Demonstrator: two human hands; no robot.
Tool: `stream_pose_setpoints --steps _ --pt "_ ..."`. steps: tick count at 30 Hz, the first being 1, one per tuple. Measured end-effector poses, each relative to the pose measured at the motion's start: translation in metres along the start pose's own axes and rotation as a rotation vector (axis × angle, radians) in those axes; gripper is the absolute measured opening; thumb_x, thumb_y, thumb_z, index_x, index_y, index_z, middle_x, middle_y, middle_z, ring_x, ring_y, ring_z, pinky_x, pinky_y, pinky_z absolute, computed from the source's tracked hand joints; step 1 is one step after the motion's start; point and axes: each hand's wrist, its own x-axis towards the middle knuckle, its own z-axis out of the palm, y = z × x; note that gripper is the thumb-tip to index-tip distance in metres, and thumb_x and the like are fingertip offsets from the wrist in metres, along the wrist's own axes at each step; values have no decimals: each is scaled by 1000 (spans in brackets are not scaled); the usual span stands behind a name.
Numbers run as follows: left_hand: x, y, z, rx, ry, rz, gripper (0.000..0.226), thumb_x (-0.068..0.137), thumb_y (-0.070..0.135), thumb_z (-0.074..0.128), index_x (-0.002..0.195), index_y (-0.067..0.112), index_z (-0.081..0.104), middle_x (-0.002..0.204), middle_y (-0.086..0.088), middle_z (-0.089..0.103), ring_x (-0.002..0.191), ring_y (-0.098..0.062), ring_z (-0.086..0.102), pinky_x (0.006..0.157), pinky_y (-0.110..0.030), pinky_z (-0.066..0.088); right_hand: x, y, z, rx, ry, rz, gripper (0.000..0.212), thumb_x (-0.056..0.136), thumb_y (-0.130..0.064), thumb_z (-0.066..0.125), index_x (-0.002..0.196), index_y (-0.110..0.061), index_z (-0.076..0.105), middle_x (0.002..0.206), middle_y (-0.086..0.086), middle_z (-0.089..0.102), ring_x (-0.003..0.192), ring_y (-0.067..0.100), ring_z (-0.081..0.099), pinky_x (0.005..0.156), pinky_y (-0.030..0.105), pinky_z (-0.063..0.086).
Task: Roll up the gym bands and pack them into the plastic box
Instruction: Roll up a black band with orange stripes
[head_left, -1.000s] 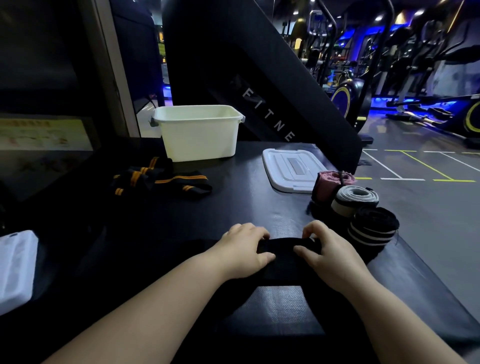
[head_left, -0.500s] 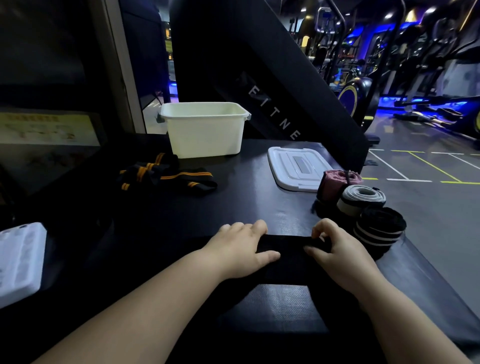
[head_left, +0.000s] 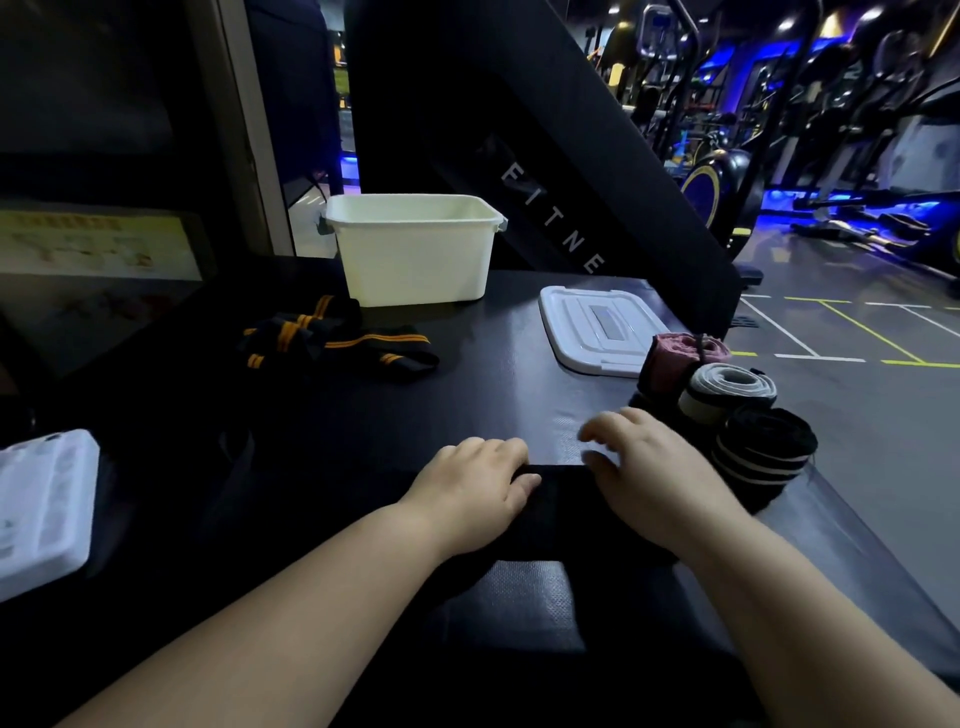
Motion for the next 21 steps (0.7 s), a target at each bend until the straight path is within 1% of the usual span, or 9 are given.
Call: stream_pose_setpoints --steps 2,4,6,8,10,14,18,20,21 --pt "-1 0 1 -5 13 9 27 101 44 37 108 21 48 111 3 58 110 -22 48 93 -38 37 7 -10 12 -3 -65 -8 25 97 -41 47 109 -26 62 111 0 58 108 21 55 87 33 44" --pt "-2 -2 0 -14 18 17 25 101 43 37 106 21 48 109 3 58 109 -22 49 92 -37 37 8 -15 25 -70 -120 -23 36 96 -53 41 97 -23 61 103 0 61 104 23 56 83 36 44" --pt "-5 -4 -2 -6 11 29 24 101 41 36 106 21 48 110 2 58 107 -23 49 91 -37 37 7 -16 33 -119 -143 -42 41 96 -57 35 86 -22 54 97 1 62 99 24 57 77 37 42" --pt "-9 -8 -5 15 5 29 25 102 41 35 107 21 49 110 2 59 107 -23 50 91 -38 38 4 -14 32 -101 -147 -46 40 96 -58 34 81 -23 47 94 0 62 96 24 57 72 36 37" --pt "-14 -18 -9 40 20 -4 28 101 43 34 104 21 50 107 3 60 103 -23 52 88 -37 39 4 -12 30 -96 -145 -63 39 96 -58 36 81 -24 44 95 0 62 96 23 57 71 35 36" --pt "-26 -39 -14 49 52 -61 30 101 45 33 96 22 52 95 7 59 95 -20 54 84 -35 41 3 -7 30 -112 -144 -67 38 96 -59 36 83 -24 46 96 -2 62 97 21 58 75 36 40" --pt "-29 -42 -11 30 96 -46 26 102 42 34 96 23 51 94 9 58 94 -16 53 85 -33 40 6 -8 31 -170 -158 -72 37 95 -61 36 85 -27 46 99 -5 62 100 21 57 77 35 40" --pt "-28 -42 -11 11 107 -45 24 102 40 36 95 23 51 94 8 59 94 -17 53 85 -34 40 10 -11 30 -207 -138 -92 36 93 -63 37 90 -29 47 102 -7 62 104 21 57 77 35 35" --pt "-28 -42 -10 3 110 -44 23 102 39 36 95 23 50 95 8 59 94 -17 53 86 -34 40 12 -14 31 -201 -123 -107 37 92 -65 37 94 -29 49 104 -8 63 105 21 57 80 35 36"
